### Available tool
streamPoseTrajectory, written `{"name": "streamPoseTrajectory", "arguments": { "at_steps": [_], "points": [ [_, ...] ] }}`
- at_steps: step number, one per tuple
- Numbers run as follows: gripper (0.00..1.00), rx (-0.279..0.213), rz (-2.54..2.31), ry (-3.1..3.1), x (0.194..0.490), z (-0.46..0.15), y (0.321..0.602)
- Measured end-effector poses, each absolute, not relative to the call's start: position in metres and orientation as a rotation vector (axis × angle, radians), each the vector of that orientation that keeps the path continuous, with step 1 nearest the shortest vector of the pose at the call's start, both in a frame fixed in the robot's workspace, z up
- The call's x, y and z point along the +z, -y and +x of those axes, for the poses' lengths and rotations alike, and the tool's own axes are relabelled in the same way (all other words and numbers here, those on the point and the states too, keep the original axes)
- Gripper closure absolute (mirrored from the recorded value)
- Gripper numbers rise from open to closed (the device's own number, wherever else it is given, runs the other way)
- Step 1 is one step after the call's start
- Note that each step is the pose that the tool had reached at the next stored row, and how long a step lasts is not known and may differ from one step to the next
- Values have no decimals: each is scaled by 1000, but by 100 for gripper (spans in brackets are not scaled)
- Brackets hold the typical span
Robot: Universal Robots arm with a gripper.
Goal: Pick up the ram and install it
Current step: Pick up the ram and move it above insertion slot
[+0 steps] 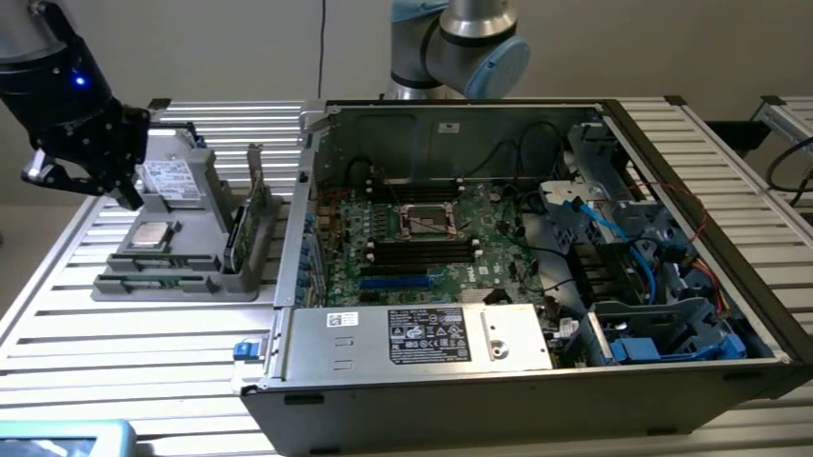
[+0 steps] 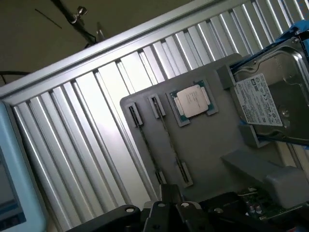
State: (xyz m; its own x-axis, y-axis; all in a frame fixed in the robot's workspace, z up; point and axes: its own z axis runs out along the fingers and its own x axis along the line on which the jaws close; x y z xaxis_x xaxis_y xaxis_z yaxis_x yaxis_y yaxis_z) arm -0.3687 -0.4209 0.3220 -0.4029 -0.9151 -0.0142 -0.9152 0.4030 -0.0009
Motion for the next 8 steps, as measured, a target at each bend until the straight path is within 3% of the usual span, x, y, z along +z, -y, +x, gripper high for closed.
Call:
{"name": "streamPoseTrajectory", "arguments": {
  "at_steps": [8],
  "points": [
    [89,12,-1898,-2488,322,-369,421]
  ]
}}
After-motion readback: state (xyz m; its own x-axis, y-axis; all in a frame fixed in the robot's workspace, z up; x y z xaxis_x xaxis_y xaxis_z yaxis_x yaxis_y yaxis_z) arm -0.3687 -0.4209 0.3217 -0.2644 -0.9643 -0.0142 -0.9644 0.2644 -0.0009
